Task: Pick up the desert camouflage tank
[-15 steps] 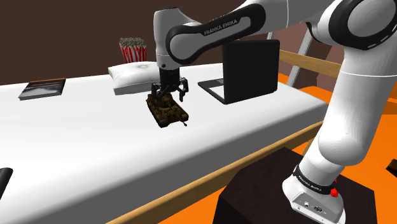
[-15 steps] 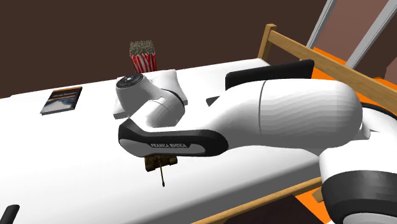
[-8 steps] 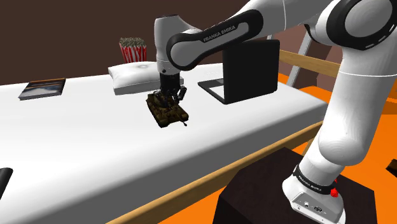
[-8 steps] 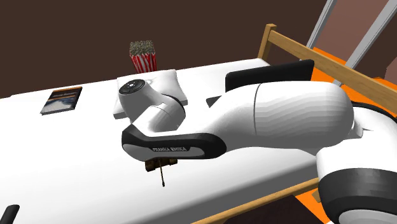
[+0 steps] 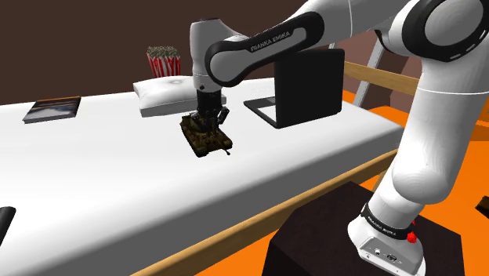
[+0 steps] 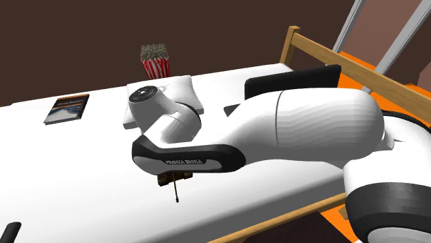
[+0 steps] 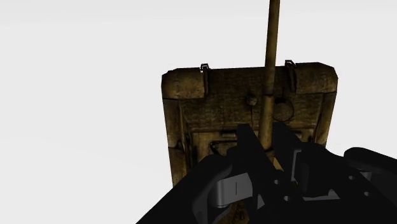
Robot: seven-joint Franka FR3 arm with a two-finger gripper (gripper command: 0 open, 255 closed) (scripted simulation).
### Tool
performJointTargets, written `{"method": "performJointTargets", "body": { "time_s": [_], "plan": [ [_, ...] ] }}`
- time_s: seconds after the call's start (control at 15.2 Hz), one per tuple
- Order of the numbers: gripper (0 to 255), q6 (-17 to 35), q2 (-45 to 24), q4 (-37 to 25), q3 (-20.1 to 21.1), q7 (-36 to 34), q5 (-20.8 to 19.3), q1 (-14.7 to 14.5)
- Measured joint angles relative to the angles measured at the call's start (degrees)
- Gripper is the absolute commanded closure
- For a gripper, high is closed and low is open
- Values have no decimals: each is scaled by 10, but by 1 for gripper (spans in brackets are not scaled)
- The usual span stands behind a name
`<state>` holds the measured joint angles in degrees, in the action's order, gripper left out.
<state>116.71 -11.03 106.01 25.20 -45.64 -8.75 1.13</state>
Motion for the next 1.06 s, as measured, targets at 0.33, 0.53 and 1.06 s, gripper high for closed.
{"method": "performJointTargets", "body": {
  "time_s": [0.33,0.53,1.06],
  "plan": [
    [255,-28,8,-19,0,6,6,2],
    [255,-48,13,-35,2,8,9,1],
    [255,-106,22,-85,3,15,16,1]
  ]
}}
